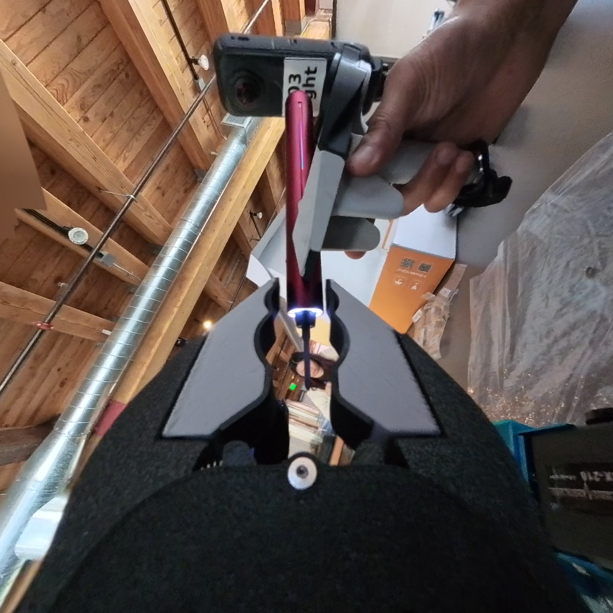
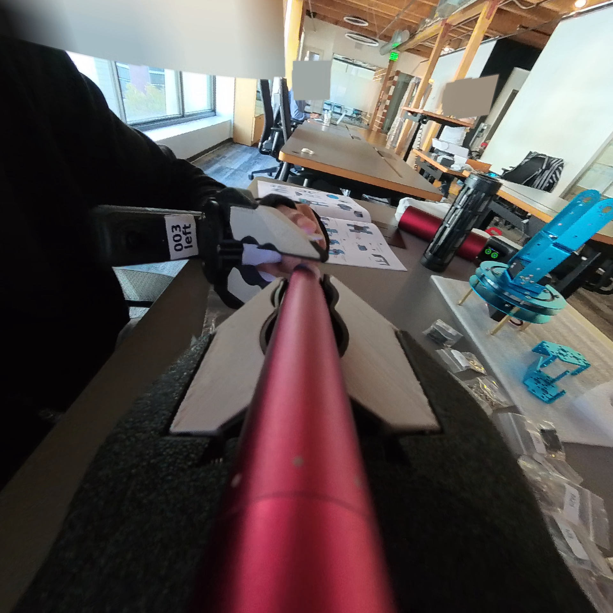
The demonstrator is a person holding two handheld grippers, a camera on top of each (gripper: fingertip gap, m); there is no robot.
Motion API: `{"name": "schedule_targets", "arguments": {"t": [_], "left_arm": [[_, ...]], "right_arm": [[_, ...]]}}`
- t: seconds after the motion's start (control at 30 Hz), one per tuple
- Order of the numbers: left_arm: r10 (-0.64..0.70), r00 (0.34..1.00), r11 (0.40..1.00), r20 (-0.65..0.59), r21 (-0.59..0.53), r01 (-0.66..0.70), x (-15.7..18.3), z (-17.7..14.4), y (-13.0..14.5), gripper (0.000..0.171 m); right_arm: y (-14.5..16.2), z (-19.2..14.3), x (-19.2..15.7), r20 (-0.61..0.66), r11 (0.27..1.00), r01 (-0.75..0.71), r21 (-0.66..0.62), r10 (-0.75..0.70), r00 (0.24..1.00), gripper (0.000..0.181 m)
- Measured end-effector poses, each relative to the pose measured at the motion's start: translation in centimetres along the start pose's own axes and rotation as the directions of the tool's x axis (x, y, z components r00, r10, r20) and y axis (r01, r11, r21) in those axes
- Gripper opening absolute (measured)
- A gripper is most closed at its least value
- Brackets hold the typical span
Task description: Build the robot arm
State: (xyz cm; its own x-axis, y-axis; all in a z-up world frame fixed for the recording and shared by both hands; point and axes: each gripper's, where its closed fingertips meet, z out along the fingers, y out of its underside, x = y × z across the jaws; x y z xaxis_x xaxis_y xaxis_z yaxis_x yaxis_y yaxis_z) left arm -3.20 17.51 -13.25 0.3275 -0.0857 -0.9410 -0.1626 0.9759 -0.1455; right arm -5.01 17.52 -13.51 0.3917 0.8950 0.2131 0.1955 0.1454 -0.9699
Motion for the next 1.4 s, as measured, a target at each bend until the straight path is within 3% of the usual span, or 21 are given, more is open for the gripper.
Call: {"name": "schedule_targets", "arguments": {"t": [0.17, 0.3, 0.4, 0.5, 0.57, 0.73, 1.0, 1.4], "left_arm": [[-0.177, 0.984, 0.983, -0.023, -0.047, 0.175, -1.6, -0.4, 2.8, 0.039], [-0.426, 0.899, 0.902, -0.1, -0.125, 0.413, -1.6, -0.3, 5.4, 0.039], [-0.627, 0.738, 0.779, -0.249, -0.228, 0.584, 0.7, -0.3, 6.1, 0.039], [-0.776, 0.49, 0.623, -0.398, -0.357, 0.696, 3.6, -1.0, 5.4, 0.038], [-0.814, 0.324, 0.544, -0.483, -0.436, 0.717, 5.3, -1.8, 4.2, 0.038], [-0.816, 0.071, 0.429, -0.573, -0.52, 0.739, 6.6, -3.2, 1.2, 0.038], [-0.768, 0.153, 0.543, -0.622, -0.506, 0.67, 8.7, -3.8, -0.2, 0.037], [-0.774, 0.113, 0.52, -0.623, -0.524, 0.675, 8.8, -4.0, -0.4, 0.037]], "right_arm": [[-0.5, -2.4, 2.5, -0.084, 1.0, -0.009, 0.008, 0.01, 0.996, 0.023], [-0.5, -4.7, 4.1, -0.124, 0.998, -0.06, 0.012, 0.061, 0.99, 0.022], [0.1, -5.8, 4.4, -0.134, 0.999, -0.044, -0.013, 0.042, 0.99, 0.023], [2.0, -6.8, 3.3, -0.066, 0.994, -0.063, -0.088, 0.057, 0.996, 0.022], [4.0, -7.6, 0.6, 0.086, 0.978, -0.124, -0.169, 0.14, 0.986, 0.021], [8.5, -8.5, -1.3, 0.142, 0.942, -0.099, -0.32, 0.151, 0.978, 0.022], [10.3, -8.2, -2.2, 0.173, 0.921, -0.098, -0.378, 0.175, 0.969, 0.022], [10.9, -8.1, -2.3, 0.172, 0.913, -0.09, -0.398, 0.171, 0.97, 0.022]]}}
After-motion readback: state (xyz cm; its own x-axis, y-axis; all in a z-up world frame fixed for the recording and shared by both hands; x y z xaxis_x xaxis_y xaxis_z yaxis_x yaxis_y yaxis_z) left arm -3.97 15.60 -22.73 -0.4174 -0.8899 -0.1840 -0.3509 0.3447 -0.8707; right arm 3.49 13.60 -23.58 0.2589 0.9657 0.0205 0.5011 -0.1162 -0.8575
